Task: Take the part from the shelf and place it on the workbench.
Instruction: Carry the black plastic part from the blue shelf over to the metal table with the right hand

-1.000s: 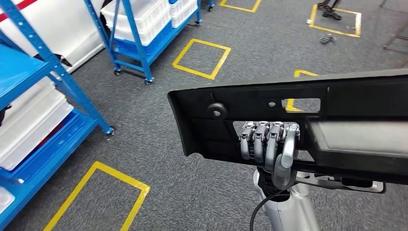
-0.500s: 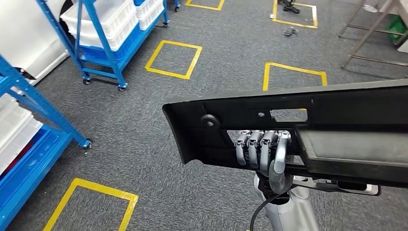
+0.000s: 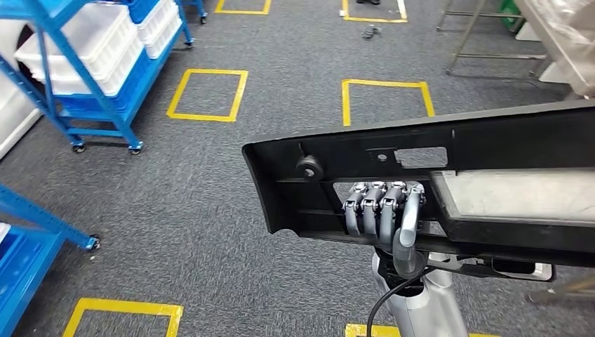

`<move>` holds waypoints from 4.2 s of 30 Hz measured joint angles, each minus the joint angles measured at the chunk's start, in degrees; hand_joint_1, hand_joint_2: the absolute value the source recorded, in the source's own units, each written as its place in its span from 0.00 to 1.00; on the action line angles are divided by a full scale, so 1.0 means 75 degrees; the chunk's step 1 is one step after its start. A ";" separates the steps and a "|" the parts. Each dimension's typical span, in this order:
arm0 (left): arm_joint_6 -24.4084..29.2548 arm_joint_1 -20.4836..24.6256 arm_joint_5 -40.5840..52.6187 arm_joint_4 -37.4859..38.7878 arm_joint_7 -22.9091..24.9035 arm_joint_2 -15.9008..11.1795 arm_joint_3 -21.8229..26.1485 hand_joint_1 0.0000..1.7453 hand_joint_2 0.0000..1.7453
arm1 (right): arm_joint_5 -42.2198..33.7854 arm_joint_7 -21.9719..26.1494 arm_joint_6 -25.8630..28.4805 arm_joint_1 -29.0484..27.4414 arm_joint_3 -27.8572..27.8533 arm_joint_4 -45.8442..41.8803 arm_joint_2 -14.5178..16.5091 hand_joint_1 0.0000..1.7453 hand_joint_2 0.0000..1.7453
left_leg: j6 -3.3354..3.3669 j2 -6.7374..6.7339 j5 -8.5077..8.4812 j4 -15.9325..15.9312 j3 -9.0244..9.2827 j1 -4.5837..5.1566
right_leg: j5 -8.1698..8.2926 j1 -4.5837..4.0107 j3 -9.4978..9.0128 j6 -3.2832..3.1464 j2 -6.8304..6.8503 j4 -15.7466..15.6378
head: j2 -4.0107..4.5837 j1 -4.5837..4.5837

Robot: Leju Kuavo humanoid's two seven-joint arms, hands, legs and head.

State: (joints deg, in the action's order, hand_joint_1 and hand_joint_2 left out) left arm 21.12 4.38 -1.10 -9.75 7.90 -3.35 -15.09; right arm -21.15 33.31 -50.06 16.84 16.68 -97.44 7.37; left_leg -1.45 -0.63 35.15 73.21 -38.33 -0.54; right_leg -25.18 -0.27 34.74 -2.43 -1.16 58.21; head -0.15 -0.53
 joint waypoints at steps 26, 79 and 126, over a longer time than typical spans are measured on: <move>0.0380 0.0014 -0.0172 0.0009 0.0025 0.0090 -0.0070 0.00 1.00 | -0.0158 -0.0046 0.0127 -0.0047 0.0000 0.0015 -0.0136 1.00 1.00 | 0.0051 -0.0576 -0.0841 -0.1850 0.0899 0.0020 | -0.0044 -0.0050 0.0009 0.0113 0.0414 0.0027 | -0.0001 -0.0010; -0.0152 0.0161 -0.0777 0.0012 -0.0470 0.0255 0.0374 0.00 1.00 | -0.0080 -0.0195 0.0206 0.0327 -0.0006 0.0230 -0.0065 1.00 1.00 | 0.0295 -0.0314 -0.1105 -0.1947 0.0703 -0.0070 | -0.0570 0.0134 0.0998 0.0520 0.0169 0.1805 | -0.0001 -0.0079; -0.0138 0.0211 -0.0778 0.0012 -0.0445 0.0184 0.0555 0.00 1.00 | -0.0079 -0.0318 0.0167 0.0439 -0.0009 0.0154 0.0002 1.00 1.00 | -0.0031 0.0182 -0.0800 -0.0827 0.0174 -0.0081 | 0.0003 0.0078 0.0059 0.0156 -0.0451 0.0102 | -0.0001 -0.0028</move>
State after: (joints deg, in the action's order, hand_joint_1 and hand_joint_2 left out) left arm 20.09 5.96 -6.94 -9.66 4.56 -1.97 -10.92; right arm -21.74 30.92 -48.81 20.14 16.61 -96.28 7.39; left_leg -1.68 0.73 29.15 67.01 -37.02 -1.15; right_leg -25.16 0.31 35.18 -1.26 -4.54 58.97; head -0.15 -0.74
